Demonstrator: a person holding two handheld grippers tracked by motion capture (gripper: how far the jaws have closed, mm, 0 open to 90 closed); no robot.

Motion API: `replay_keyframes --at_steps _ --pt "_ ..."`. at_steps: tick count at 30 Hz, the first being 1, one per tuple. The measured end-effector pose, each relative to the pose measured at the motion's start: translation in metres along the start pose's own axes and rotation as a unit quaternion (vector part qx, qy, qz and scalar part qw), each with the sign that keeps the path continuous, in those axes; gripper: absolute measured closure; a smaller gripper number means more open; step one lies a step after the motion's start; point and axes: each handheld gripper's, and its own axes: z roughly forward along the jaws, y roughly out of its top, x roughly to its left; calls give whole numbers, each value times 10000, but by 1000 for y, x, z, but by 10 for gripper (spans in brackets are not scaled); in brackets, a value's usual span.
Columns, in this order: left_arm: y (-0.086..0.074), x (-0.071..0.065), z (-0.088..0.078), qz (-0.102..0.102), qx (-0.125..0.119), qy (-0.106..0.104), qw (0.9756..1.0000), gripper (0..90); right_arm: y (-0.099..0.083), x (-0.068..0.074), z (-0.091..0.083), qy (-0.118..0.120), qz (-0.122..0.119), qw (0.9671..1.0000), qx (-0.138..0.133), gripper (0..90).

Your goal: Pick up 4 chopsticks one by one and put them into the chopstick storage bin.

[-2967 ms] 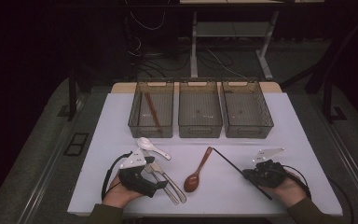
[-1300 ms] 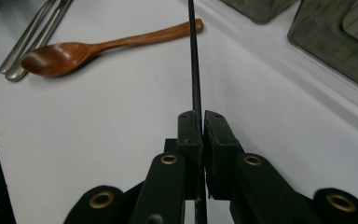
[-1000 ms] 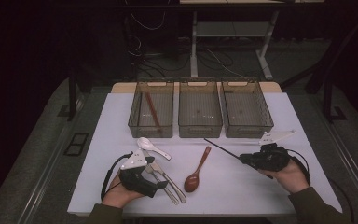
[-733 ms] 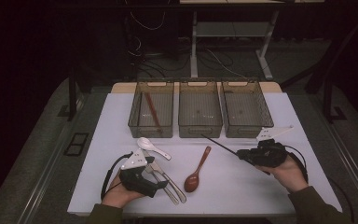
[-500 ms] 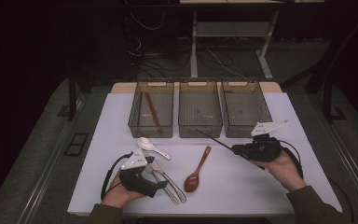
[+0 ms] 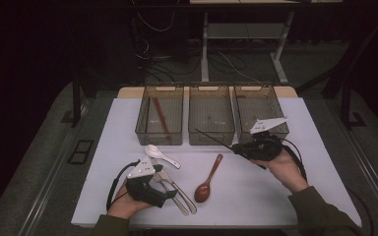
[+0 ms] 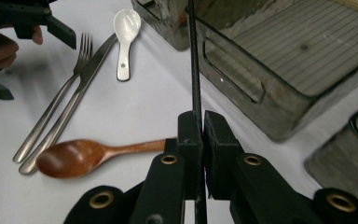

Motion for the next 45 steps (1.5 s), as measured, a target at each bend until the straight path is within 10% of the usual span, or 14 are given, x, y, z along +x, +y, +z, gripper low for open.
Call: replay_keyframes --at_steps 45 --pt "1 1 -3 -25 -124 -57 9999 0 143 -11 127 -441 236 9982 341 856"
